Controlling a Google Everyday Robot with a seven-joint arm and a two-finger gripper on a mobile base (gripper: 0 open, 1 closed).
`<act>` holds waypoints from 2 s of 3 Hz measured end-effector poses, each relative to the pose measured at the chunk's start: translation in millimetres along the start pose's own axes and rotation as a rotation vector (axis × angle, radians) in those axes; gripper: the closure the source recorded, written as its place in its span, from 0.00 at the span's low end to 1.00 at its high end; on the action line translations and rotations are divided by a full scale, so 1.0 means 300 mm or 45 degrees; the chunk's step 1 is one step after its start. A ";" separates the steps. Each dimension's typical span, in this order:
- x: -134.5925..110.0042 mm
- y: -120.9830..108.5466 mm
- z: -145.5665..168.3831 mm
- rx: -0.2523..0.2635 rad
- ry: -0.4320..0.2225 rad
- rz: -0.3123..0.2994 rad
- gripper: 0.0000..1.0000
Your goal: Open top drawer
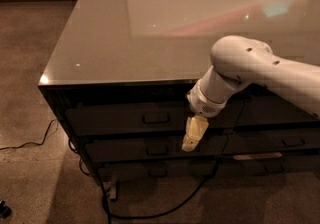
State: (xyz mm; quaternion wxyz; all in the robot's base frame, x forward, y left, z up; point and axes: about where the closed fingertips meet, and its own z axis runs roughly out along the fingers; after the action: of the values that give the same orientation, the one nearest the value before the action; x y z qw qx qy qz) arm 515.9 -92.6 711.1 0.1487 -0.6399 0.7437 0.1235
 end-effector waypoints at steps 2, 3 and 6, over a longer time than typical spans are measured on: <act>0.021 -0.015 0.070 0.023 0.083 0.056 0.00; 0.031 -0.034 0.106 0.022 0.052 0.083 0.00; 0.020 -0.079 0.149 0.197 -0.011 0.153 0.00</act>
Offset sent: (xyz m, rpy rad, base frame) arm 0.0046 0.0016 -0.0181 -0.0534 0.0040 -0.0314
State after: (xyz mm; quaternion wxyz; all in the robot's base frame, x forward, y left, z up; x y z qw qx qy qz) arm 541.3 -84.9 667.8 0.1933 -0.5803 0.7874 0.0771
